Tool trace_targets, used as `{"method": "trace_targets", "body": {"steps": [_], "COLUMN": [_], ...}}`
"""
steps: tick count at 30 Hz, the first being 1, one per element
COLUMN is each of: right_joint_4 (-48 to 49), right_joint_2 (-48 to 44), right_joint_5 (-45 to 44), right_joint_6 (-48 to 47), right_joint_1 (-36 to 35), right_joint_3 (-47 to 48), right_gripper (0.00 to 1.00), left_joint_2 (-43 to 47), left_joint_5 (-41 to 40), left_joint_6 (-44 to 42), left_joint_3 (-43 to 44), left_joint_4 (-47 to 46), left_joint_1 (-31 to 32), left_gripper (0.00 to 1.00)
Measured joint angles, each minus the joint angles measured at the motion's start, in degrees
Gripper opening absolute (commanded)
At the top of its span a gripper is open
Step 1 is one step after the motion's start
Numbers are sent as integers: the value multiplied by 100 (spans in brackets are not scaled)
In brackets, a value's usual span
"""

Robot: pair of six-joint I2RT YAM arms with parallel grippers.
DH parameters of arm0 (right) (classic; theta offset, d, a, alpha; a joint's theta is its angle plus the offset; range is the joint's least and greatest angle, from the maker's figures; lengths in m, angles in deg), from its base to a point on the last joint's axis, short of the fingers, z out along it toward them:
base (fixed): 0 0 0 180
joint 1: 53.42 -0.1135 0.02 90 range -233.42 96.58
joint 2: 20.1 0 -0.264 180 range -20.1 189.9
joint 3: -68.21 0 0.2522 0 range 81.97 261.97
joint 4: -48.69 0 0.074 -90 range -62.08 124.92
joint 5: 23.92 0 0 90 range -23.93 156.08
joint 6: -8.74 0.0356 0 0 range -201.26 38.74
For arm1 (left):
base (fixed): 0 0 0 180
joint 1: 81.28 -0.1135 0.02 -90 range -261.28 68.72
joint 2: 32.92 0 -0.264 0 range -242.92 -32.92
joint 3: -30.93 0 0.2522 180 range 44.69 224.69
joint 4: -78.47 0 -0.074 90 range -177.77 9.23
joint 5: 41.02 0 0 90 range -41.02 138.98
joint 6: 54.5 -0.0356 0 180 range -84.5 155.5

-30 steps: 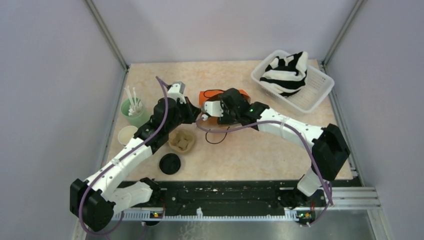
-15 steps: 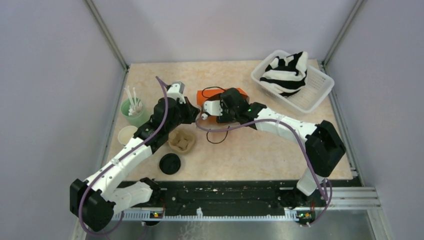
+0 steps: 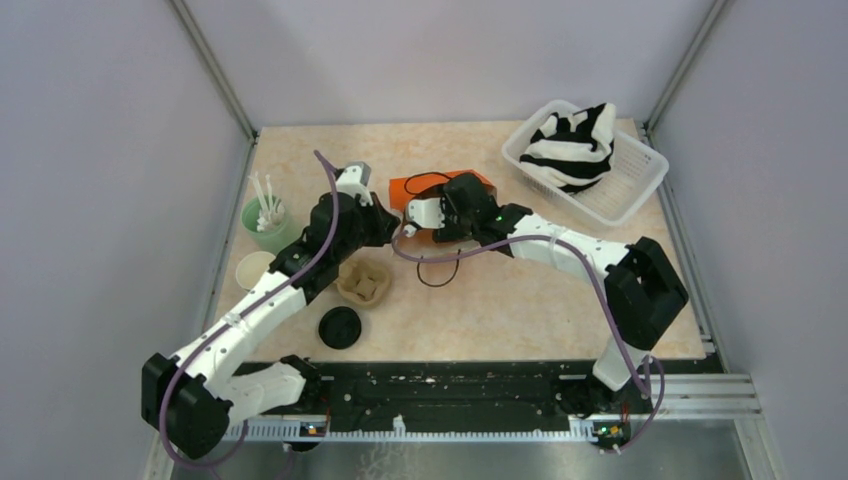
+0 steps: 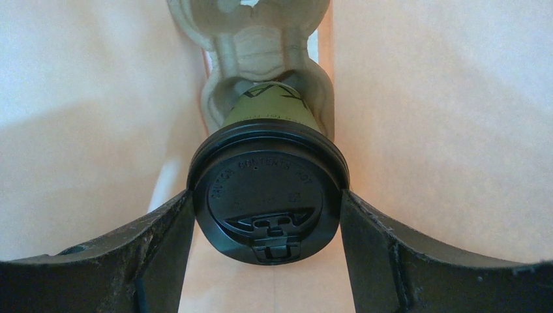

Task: Pack the takeout coffee

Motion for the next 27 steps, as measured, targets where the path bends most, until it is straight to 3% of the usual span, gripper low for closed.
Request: {"method": "trace_targets", "body": {"steps": [12, 27], "right_joint_4": [-74, -1064], "right_joint_2": [11, -341], "right_joint_5": [17, 118], "right_joint_6": [13, 579], "right_joint_1": [2, -4], "right_joint_3": [2, 13], "right_gripper": [30, 30], "left_joint_2": [-168, -535], "left_joint_5": [2, 501], "left_joint_6": [11, 302], "left_joint_3": [354, 1224], "left_joint_4": [393, 1204], "left_joint_1": [0, 2], "left_gripper": [0, 0]}}
